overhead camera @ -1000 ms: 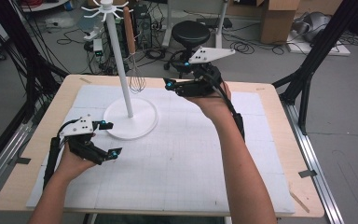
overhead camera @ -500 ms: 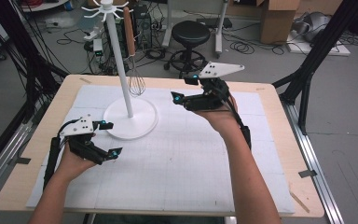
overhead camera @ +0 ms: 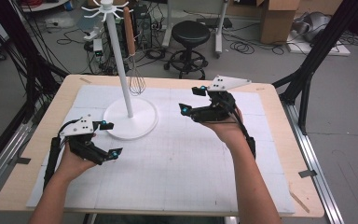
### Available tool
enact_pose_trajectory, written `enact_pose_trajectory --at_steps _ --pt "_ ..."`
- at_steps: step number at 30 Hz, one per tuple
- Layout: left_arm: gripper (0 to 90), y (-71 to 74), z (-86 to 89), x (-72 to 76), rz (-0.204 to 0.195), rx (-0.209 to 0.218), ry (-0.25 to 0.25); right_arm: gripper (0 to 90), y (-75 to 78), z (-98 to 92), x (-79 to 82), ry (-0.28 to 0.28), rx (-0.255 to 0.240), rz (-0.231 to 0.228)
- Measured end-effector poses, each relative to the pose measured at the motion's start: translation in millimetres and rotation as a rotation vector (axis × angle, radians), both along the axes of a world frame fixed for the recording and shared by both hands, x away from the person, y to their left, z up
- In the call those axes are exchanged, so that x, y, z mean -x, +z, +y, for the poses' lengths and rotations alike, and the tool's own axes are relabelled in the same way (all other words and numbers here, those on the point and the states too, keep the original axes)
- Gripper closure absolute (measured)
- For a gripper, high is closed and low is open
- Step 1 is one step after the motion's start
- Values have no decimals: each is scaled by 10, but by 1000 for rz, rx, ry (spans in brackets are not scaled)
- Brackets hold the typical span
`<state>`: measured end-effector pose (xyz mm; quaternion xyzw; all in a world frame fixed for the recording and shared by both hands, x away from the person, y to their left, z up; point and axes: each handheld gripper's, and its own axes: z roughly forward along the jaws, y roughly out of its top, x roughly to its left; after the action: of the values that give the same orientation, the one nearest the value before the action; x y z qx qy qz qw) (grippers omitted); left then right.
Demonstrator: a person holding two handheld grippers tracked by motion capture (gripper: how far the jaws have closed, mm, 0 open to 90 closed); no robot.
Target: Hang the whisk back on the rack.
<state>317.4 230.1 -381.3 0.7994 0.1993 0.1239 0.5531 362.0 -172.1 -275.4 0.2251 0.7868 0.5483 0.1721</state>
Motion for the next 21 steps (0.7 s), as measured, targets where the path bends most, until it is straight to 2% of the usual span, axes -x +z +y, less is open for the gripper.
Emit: enact_pose_trajectory --at_steps 6,21 --pt "17 -5 4 -4 4 0 0 228 -116 -79 76 7 -15 2" --pt "16 -17 -17 1 7 -8 -7 196 -509 -279 148 7 -31 57"
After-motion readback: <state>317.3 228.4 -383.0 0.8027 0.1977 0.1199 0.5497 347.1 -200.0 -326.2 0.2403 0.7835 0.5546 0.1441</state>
